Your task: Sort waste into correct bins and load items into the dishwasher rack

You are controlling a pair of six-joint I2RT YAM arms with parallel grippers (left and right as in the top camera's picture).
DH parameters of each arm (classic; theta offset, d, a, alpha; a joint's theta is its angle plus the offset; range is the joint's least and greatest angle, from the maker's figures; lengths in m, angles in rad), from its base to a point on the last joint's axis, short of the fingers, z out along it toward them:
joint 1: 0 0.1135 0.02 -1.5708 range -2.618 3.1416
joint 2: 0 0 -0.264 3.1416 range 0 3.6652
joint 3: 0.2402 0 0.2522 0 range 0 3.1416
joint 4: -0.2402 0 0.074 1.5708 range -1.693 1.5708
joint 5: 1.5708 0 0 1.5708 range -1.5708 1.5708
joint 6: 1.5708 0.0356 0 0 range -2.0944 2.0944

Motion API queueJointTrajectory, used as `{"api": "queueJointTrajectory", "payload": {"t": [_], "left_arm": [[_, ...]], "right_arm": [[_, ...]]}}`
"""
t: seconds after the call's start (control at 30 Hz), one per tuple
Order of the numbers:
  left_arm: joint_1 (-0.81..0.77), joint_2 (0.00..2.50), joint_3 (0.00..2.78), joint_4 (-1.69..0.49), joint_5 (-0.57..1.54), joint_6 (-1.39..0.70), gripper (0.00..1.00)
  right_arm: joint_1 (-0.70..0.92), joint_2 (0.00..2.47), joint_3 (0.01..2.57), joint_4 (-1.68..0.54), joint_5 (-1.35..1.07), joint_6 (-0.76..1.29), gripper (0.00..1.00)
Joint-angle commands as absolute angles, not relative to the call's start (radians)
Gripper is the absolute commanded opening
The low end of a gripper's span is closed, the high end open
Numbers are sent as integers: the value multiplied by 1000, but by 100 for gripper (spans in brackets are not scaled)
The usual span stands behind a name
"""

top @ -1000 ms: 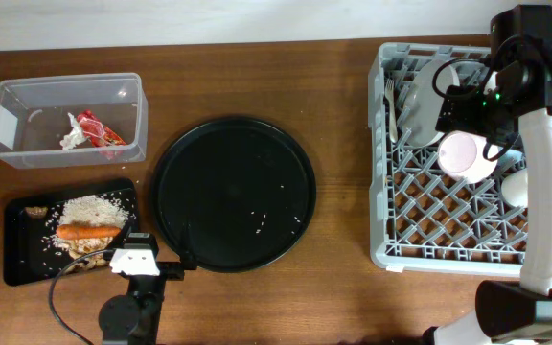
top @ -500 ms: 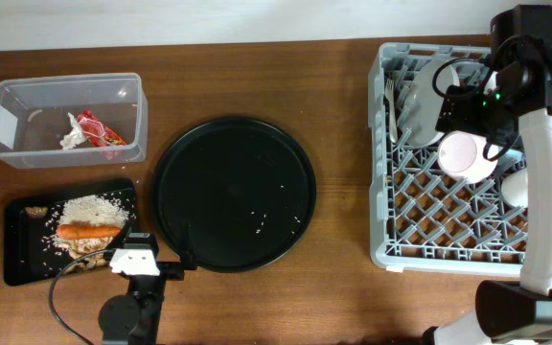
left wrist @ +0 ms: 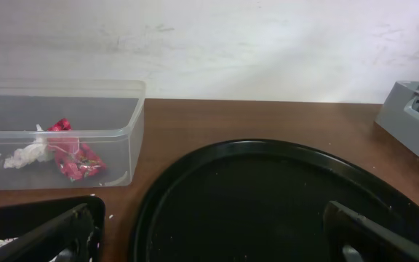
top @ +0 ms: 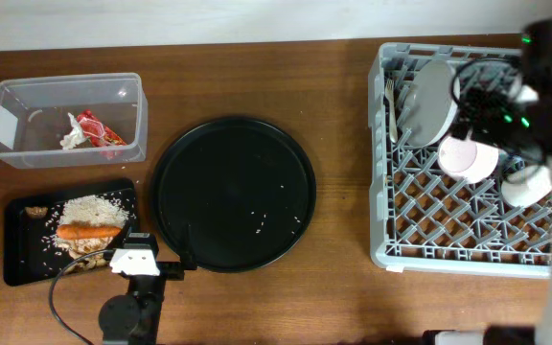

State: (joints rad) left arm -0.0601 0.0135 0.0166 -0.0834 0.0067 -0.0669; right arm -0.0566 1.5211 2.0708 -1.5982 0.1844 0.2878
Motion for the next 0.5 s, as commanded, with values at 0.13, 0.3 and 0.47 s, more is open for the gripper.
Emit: {"api": "queueJointTrajectory", "payload": {"t": [0.13,0.3,0.47], "left_arm": [[-56,5,9,-83,-4,-51,99],[-56,5,9,-83,-4,-51,99],[-56,5,9,-83,-4,-51,99]], "right_arm": [[-59,1175,1918,-1374,176,392,99],[-59,830,1478,-987,58,391,99],[-45,437,953,-663,56,398,99]]}}
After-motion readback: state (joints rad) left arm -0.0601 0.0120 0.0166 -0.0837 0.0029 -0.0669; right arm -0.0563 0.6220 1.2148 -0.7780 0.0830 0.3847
